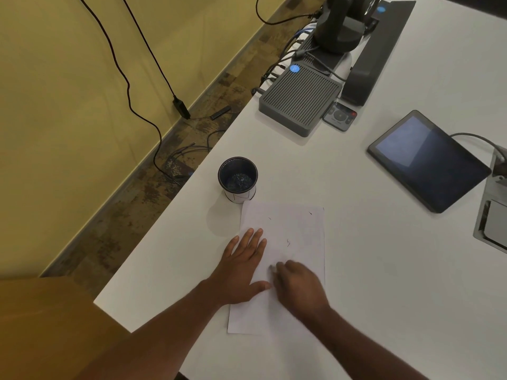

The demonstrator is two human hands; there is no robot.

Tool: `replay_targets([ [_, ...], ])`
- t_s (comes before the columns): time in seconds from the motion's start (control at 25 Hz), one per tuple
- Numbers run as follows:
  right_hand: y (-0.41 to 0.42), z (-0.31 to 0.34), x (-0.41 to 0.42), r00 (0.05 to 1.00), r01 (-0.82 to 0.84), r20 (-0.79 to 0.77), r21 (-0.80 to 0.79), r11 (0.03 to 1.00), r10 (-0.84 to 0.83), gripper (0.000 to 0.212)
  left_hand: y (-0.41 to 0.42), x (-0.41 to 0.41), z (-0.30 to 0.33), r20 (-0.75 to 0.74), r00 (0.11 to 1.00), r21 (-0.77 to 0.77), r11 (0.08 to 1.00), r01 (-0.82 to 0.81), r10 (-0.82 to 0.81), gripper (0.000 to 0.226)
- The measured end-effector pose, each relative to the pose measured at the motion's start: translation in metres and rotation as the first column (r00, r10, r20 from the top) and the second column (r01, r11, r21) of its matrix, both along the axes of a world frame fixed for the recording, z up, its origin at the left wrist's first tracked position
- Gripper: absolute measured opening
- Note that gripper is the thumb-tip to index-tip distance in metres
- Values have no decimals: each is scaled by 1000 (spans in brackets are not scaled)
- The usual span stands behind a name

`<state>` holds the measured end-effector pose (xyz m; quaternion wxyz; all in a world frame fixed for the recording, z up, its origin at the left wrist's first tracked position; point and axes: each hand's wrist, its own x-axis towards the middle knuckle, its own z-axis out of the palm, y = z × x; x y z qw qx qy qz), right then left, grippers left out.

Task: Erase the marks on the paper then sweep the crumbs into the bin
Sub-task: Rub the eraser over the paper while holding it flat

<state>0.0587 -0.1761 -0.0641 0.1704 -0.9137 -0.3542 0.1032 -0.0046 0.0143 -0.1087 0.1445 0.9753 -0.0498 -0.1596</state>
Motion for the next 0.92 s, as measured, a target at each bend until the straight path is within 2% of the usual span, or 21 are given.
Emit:
replay_targets([
  [0.04, -8, -1, 17, 998, 49, -28, -12, 999, -49, 15, 0, 0, 0, -7, 1000, -1, 1000, -1, 1, 97],
  [0.12, -22, -3, 56, 944, 308, 109, 42, 950, -311, 25, 0, 1, 1, -17, 1000, -10, 1000, -2, 1, 98],
  [0.16, -25, -2, 61, 926, 357, 119, 37, 933, -359, 27, 0, 1, 1, -12, 1000, -11, 1000, -1, 1, 98],
  [0.2, -22, 2, 55, 940, 330, 90, 13, 944, -330, 27, 0, 2, 1, -9, 1000, -10, 1000, -3, 3, 98],
  [0.24, -13, 3, 36, 972, 232, 30, -11, 973, -232, 23, 0, 2, 1, -15, 1000, -7, 1000, -4, 4, 98],
  [0.32, -14, -4, 6, 998, 25, 63, -19, 1000, -24, 15, 0, 1, 1, -22, 1000, -3, 1000, -2, 2, 98],
  [0.36, -19, -4, 15, 999, 22, 35, -21, 1000, -22, 15, 0, 1, 1, -21, 1000, -1, 1000, -1, 1, 98],
  [0.4, -25, -7, 34, 993, 117, 22, -18, 993, -117, 18, 0, 1, 1, -24, 1000, -1, 1000, -1, 1, 98],
  [0.48, -31, -6, 62, 930, 340, 139, 38, 940, -342, 25, 1, 1, 1, -19, 1000, -4, 1000, 1, -1, 98],
  [0.52, -28, -4, 61, 929, 345, 133, 20, 938, -344, 25, 1, 1, 1, -14, 1000, -6, 1000, 0, 0, 98],
  [0.6, -10, 0, 25, 986, 161, 40, -23, 987, -160, 20, 1, 2, 1, -16, 1000, -12, 1000, -5, 4, 98],
  [0.64, -10, -5, 11, 996, 64, 69, -13, 998, -63, 17, 1, 1, 2, -21, 1000, -10, 1000, -1, 1, 98],
  [0.68, -13, -4, 13, 999, 37, 36, -22, 999, -36, 17, 0, 2, 2, -24, 1000, -6, 1000, 2, -2, 98],
  [0.72, -19, -3, 30, 995, 102, -15, -37, 994, -102, 19, 0, 2, 2, -32, 999, -3, 1000, 3, -3, 98],
  [0.8, -29, -6, 61, 930, 350, 113, 29, 936, -351, 25, 0, 2, 3, -43, 999, -2, 1000, 5, -5, 98],
  [0.84, -28, -3, 62, 911, 393, 118, 34, 919, -394, 26, 0, 3, 3, -38, 999, -1, 1000, 5, -5, 98],
  [0.88, -21, 4, 52, 932, 353, 85, 18, 935, -353, 22, -1, 2, 3, -30, 1000, -3, 1000, 0, 0, 98],
  [0.92, -7, 7, 29, 973, 228, 25, 8, 974, -228, 17, 0, 2, 2, -21, 1000, -5, 1000, -1, 1, 97],
])
